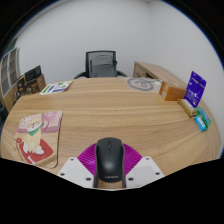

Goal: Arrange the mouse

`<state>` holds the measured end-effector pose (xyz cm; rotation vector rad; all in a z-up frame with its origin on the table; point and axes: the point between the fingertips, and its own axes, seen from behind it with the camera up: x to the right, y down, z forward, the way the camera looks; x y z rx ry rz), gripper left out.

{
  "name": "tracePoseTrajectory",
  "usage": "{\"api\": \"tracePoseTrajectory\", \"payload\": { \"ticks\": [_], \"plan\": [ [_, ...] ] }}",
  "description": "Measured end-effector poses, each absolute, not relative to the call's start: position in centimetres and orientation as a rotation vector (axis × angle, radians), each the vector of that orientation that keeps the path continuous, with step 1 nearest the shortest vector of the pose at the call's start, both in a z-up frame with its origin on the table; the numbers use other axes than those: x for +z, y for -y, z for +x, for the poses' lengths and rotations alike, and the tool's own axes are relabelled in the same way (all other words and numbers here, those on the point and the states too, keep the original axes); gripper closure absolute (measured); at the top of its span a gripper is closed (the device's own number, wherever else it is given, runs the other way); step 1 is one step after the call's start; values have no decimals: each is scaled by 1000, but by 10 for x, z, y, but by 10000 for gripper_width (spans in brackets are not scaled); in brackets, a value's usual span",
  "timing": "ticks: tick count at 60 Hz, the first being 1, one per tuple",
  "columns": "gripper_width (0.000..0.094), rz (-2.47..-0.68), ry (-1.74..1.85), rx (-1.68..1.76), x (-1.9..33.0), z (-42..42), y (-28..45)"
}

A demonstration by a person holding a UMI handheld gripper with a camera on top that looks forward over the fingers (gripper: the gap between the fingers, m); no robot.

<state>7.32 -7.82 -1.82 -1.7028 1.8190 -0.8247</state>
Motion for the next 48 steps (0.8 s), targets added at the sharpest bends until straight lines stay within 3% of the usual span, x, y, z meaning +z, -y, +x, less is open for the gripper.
{"api": "tracePoseTrajectory", "payload": {
  "ticks": [5, 12, 22, 28, 35, 48],
  "plan": [
    [622, -1713, -1816, -831, -6, 72, 78],
    [622, -1691, -1771, -871, 46, 81, 68],
    [621, -1661, -1670, -887, 120, 110, 18],
    [620, -1645, -1626, -864, 141, 126, -26],
    [619, -1656, -1599, -808, 136, 137, -83],
    [620, -1726, -1583, -740, 82, 135, -159]
  ]
}}
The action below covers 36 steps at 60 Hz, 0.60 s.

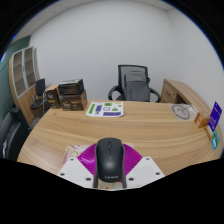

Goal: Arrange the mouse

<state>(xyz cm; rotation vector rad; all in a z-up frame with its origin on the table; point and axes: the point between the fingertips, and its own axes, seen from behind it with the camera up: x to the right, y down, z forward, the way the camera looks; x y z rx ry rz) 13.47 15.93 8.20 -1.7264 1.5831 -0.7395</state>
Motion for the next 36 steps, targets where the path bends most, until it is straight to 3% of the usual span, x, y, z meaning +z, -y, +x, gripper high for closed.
{"api": "tracePoseTrajectory", "payload": {
  "ticks": [22, 28, 33, 36],
  "plan": [
    [609, -1825, -1627, -697, -14, 109, -186],
    [569, -1833, -1586, -749, -13, 110, -188],
    [425, -1852, -1585, -743, -15, 109, -190],
    [196, -1856, -1590, -737, -10, 107, -188]
  ]
}}
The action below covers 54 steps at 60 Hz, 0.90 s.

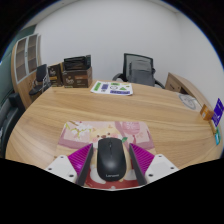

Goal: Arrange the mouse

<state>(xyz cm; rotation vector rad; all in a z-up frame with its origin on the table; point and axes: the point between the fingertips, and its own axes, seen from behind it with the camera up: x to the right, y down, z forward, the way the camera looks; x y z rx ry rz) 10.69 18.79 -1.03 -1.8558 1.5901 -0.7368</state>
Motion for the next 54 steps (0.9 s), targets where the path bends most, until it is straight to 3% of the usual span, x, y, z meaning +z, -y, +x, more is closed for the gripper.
{"api": "tracePoseTrajectory", "payload": {
  "ticks": [1, 2, 4, 8, 20, 31, 43, 54],
  "plan": [
    [86, -1855, -1588, -734, -7, 106, -188],
    [55, -1852, -1585, -734, -3, 105, -187],
    [103, -1845, -1582, -745, 9, 103, -182],
    [65, -1823, -1566, -773, 39, 95, -171],
    [67, -1760, -1586, -772, 131, 30, -122],
    [65, -1741, -1565, -843, 193, -44, -61],
    [67, -1698, -1595, -860, 223, -126, -2],
    [69, -1662, -1629, -879, 226, -181, 46]
  ]
}}
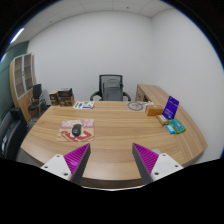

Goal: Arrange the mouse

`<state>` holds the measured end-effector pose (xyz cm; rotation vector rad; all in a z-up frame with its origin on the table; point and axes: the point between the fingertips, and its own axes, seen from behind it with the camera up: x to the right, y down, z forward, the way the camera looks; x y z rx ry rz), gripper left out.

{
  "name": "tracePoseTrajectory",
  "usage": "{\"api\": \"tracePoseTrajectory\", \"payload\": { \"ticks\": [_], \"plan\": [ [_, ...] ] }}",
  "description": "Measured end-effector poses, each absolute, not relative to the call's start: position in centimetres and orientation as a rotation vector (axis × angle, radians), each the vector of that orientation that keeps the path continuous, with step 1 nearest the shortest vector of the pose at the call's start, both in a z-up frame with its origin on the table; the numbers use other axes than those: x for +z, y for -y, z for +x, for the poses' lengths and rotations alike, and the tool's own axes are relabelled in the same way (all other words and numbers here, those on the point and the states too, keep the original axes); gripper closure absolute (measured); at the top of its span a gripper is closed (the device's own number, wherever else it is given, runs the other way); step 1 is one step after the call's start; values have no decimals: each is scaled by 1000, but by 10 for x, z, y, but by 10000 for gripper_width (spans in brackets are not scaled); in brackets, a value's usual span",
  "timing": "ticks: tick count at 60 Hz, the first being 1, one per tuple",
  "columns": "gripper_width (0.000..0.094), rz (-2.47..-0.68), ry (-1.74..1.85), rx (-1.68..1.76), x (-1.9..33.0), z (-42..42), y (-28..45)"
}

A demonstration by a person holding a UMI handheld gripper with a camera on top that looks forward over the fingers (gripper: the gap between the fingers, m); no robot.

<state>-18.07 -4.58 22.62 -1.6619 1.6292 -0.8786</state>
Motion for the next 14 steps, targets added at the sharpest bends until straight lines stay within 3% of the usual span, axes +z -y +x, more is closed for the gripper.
{"api": "tracePoseTrajectory", "payload": {
  "ticks": [14],
  "plan": [
    [69, -1657, -1624, -878, 234, -231, 71]
  ]
}}
